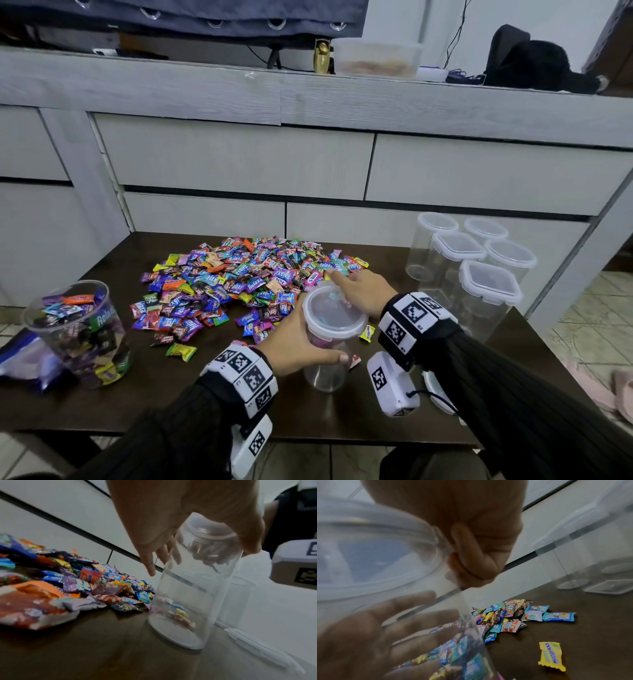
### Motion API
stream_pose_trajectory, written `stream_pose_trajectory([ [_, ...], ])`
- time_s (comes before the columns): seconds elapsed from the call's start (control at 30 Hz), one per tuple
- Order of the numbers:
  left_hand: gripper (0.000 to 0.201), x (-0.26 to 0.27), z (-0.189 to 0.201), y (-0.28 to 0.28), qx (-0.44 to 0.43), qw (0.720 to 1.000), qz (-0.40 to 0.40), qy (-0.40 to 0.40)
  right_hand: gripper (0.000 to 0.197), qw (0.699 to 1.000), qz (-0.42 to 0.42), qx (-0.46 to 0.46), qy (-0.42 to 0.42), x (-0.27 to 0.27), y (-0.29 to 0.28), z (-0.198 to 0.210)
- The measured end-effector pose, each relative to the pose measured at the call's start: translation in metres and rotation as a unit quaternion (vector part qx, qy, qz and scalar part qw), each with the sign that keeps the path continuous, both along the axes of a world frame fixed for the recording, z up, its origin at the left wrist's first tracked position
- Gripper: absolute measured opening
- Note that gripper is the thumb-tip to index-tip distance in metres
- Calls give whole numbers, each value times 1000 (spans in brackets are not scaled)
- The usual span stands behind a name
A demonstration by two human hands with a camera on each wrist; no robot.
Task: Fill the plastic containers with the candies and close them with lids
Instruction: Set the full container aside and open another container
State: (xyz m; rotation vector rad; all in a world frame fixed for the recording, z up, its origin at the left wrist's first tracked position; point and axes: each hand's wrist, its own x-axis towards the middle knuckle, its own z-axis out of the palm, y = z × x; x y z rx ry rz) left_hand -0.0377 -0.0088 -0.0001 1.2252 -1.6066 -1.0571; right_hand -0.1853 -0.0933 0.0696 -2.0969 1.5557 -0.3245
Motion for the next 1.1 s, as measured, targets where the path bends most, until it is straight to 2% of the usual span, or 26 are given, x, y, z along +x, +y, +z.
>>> stream_pose_trajectory([
  [0.07, 93, -2, -1, -1, -2, 1000, -7, 2, 63, 1000, -27, 10, 7, -2, -1, -3],
  [0.2, 96, -1, -2, -4, -7, 1000, -21, 15, 48, 998, -65, 7, -2, 1, 3, -2],
  [0.27, 94, -1, -2, -5, -9, 1000, -26, 14, 43, 997, -66, -20, 27, 2, 6, 3],
  [0.33, 93, 0, -1, -4, -10, 1000, -26, 12, 42, 990, -54, -83, 96, 2, 11, 10],
  [0.4, 91, 0, 0, -4, -7, 1000, -24, 14, 40, 974, -25, -164, 153, 2, 20, 17],
  [0.47, 88, 0, 3, -2, -5, 1000, -24, 14, 49, 969, 39, -203, 133, 5, 30, 20],
  [0.57, 77, -1, 6, -3, -15, 999, -25, -18, 70, 969, 126, -182, 108, 11, 52, 17],
  [0.63, 70, -3, 8, -6, -23, 998, -18, -56, 71, 958, 143, -188, 162, 15, 63, 10],
  [0.7, 75, -7, 12, -8, -36, 994, -28, -101, 65, 947, 142, -208, 201, 16, 69, 5],
  [0.8, 72, -8, 14, -8, -36, 993, -45, -108, 60, 951, 146, -215, 166, 13, 68, 7],
  [0.87, 69, -4, 10, -6, 10, 999, -38, -33, 58, 957, 141, -225, 116, 9, 67, 14],
  [0.93, 79, -1, 10, 0, 38, 998, -34, 33, 57, 959, 123, -241, 79, 1, 63, 25],
  [1.0, 90, 0, 9, 1, 45, 997, -35, 45, 59, 965, 98, -236, 60, -13, 57, 35],
  [1.1, 89, 1, 9, 0, 49, 997, -30, 44, 56, 978, 62, -193, 51, -48, 45, 36],
])
